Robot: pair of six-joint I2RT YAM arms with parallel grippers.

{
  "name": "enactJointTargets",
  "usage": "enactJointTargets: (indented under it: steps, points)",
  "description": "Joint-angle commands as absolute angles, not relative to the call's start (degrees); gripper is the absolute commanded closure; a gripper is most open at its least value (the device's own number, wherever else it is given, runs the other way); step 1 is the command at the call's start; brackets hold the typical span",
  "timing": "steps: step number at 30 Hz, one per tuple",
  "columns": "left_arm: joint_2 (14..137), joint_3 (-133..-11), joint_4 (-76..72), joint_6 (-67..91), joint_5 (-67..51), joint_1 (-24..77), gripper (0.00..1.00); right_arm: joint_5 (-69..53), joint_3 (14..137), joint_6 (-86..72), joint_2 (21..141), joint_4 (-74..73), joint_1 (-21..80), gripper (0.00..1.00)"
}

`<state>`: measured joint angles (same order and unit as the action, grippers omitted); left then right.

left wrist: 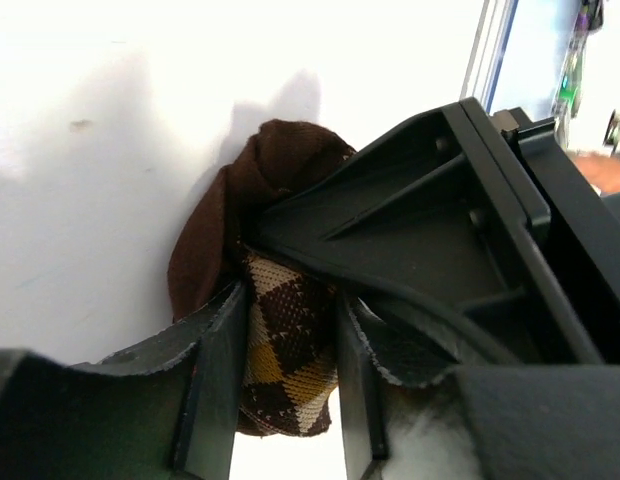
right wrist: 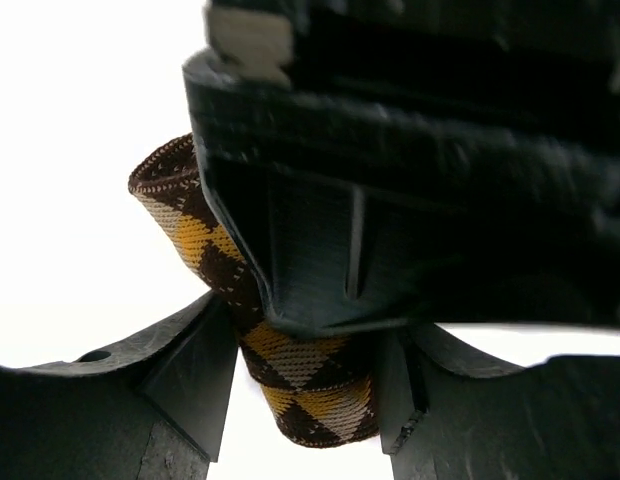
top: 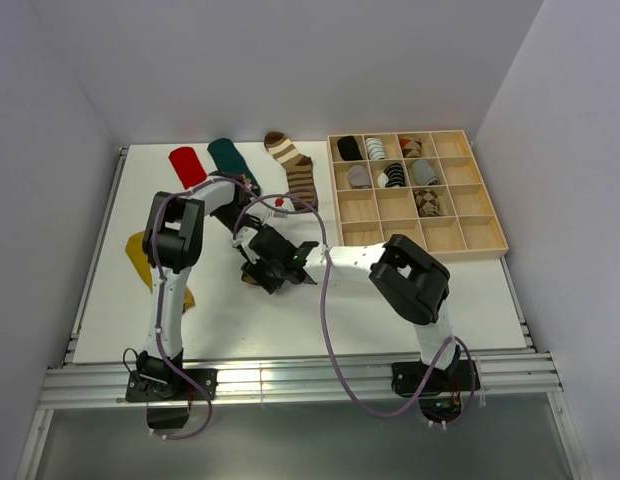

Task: Roll the socks
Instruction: Pick up the sock at the center of the board.

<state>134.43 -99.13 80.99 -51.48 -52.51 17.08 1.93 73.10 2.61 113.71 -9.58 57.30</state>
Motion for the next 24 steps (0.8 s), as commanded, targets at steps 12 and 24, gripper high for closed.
enactJointTargets:
  steps: [12, 24]
  points:
    - [129.03, -104.94, 66.27, -34.38, -52.29, 5.81, 0.61, -5.53, 70.84, -1.49, 114.87, -15.47, 51.95, 1.00]
    - [125.87, -105.73, 63.81, -29.10, -50.45, 3.52, 0.62, -12.91, 70.93, -3.69, 112.77, -15.47, 48.08, 1.00]
